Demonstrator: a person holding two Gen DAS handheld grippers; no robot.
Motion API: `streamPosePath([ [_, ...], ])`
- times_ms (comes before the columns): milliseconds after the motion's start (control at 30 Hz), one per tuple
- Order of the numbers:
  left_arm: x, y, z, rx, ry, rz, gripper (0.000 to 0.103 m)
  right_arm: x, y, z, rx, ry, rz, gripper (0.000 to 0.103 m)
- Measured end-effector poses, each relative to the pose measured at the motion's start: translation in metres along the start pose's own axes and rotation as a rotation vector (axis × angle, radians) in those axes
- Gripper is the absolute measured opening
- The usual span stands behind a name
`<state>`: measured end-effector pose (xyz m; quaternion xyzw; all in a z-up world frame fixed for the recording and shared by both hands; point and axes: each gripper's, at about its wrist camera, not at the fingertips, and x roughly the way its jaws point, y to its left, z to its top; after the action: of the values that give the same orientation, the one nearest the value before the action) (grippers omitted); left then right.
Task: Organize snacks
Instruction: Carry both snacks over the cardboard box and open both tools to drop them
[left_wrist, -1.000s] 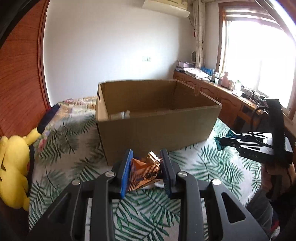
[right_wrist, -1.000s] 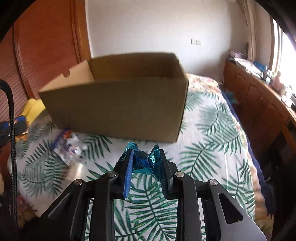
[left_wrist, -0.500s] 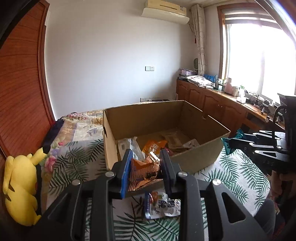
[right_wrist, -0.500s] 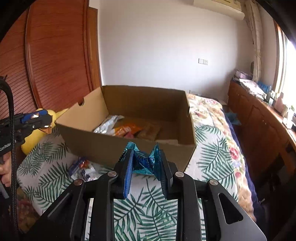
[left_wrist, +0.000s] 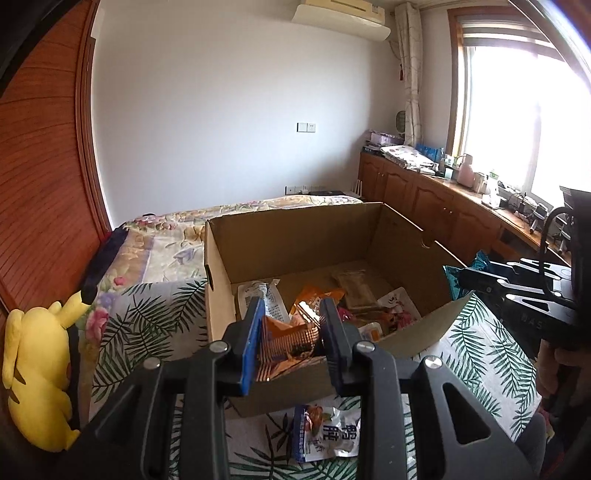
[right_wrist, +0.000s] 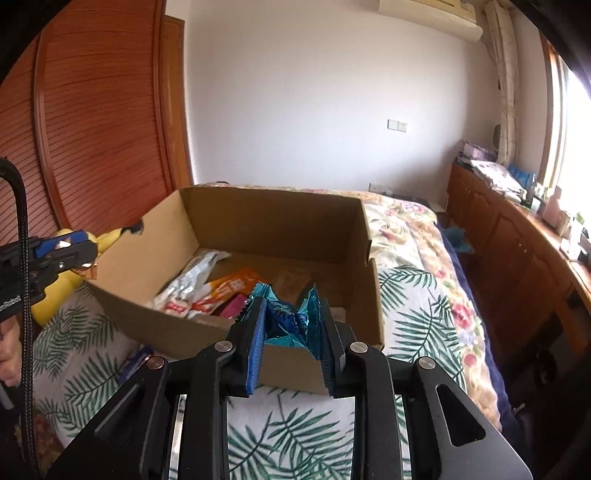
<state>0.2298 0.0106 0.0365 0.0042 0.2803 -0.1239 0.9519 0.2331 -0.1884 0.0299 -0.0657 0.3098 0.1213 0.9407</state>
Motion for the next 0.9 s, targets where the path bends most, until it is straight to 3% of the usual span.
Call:
streamPosePath([
  [300, 0.027, -0.001, 0.004, -0.010, 0.036, 0.017, 0.030, 0.026, -0.019, -0.003, 0.112, 0.032, 0.016, 0.025],
  [567, 0.041, -0.002, 0.004, -0.019, 0.043, 0.019, 0.034, 0.037, -0.018, -0.006, 0.126, 0.047, 0.020, 0.031],
  [733, 0.040, 0.001, 0.003, -0.029, 0.036, 0.009, 0.050, 0.038, -0.016, -0.006, 0.129, 0.042, 0.032, 0.038],
  [900, 0.034, 0.001, 0.004, -0.026, 0.024, -0.006, 0.054, 0.035, -0.015, -0.007, 0.132, 0.034, 0.036, 0.040],
])
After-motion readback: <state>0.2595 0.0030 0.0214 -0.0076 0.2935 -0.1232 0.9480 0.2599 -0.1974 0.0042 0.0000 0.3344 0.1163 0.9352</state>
